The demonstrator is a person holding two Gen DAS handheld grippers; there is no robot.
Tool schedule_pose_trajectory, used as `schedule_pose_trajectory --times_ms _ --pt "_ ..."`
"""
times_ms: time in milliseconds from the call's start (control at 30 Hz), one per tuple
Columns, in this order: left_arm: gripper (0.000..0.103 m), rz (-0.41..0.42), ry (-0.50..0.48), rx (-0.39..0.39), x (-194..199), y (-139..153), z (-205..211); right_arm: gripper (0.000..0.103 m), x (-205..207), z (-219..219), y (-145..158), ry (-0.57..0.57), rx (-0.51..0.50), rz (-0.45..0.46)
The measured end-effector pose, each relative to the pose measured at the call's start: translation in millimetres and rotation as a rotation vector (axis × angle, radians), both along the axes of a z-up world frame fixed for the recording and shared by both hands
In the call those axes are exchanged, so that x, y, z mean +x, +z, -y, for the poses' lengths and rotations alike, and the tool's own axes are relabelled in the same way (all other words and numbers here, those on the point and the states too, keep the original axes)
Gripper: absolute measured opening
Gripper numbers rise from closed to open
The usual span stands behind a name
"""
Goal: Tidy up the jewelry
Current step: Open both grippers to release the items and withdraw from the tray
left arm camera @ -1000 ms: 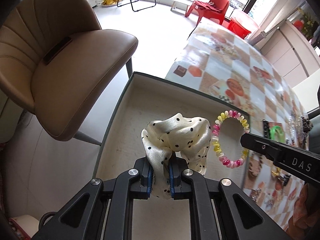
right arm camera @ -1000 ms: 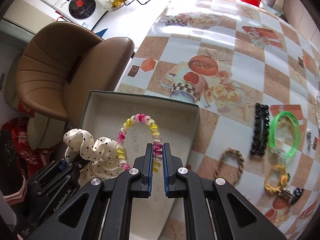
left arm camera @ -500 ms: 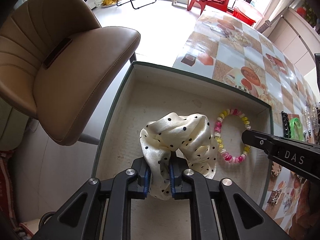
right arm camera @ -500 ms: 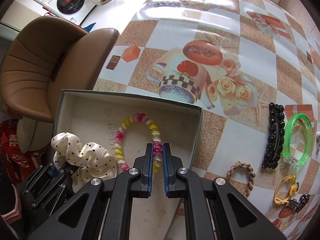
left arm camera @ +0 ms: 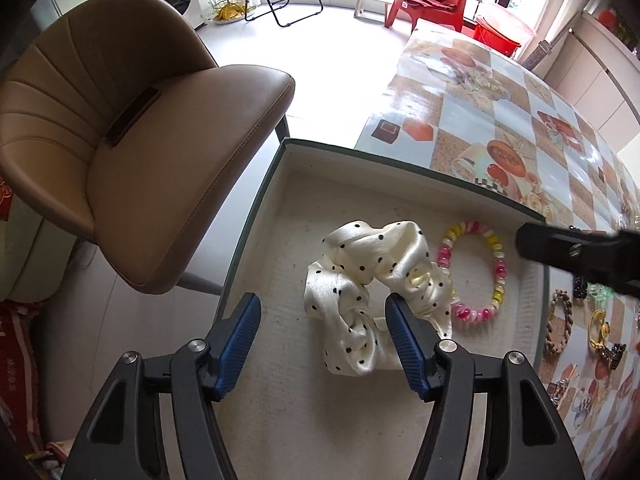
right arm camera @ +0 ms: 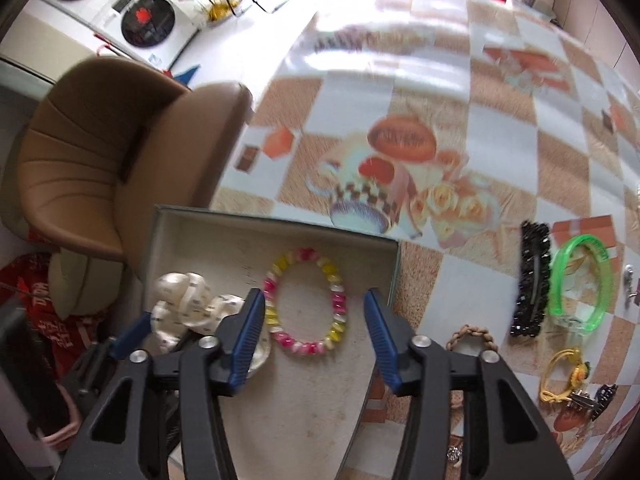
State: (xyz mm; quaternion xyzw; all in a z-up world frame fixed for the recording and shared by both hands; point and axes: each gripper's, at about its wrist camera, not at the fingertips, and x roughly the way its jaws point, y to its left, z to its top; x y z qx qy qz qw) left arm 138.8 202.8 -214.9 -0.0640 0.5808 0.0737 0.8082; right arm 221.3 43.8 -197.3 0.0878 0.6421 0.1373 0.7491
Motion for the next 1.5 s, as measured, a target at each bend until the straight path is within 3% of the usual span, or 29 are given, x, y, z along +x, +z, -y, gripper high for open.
schedule_pose_trajectory --times_ms 33,67,300,500,933,1200,1333,1500 --pt "0.100 0.003 0.000 0.005 -1.4 2.5 1.1 0.059 -1.1 1.4 4.7 -0.005 0.005 0.005" --pt "0.103 0.015 0.004 0.014 -3.9 6.4 2.0 0.062 -2.8 3.4 10.4 -0.011 0.005 0.012" --pt "0.103 0.032 -0.032 0.011 -17.3 26.3 13.1 0.077 -39.5 46.7 31.9 -0.082 0.004 0.021" --pt "0.103 0.027 -0.148 0.000 -40.0 44.1 40.0 0.087 -89.4 102.2 46.0 -0.185 -0.018 0.002" --pt "0.103 -0.014 -0.338 -0.045 -58.4 55.6 117.9 0.088 -171.8 223.6 52.9 -0.467 -0.108 -0.088" --pt "0.103 -0.016 -0.346 -0.042 -49.7 61.1 161.7 0.088 -161.1 261.1 51.0 -0.412 -0.167 -0.081" --pt "0.103 -0.045 -0.344 -0.040 -50.1 51.2 183.8 0.088 -148.7 271.0 43.4 -0.339 -0.186 -0.089" --pt "0.103 -0.077 -0.333 -0.031 -49.6 35.1 206.1 0.088 -138.5 285.1 29.7 -0.326 -0.177 -0.114"
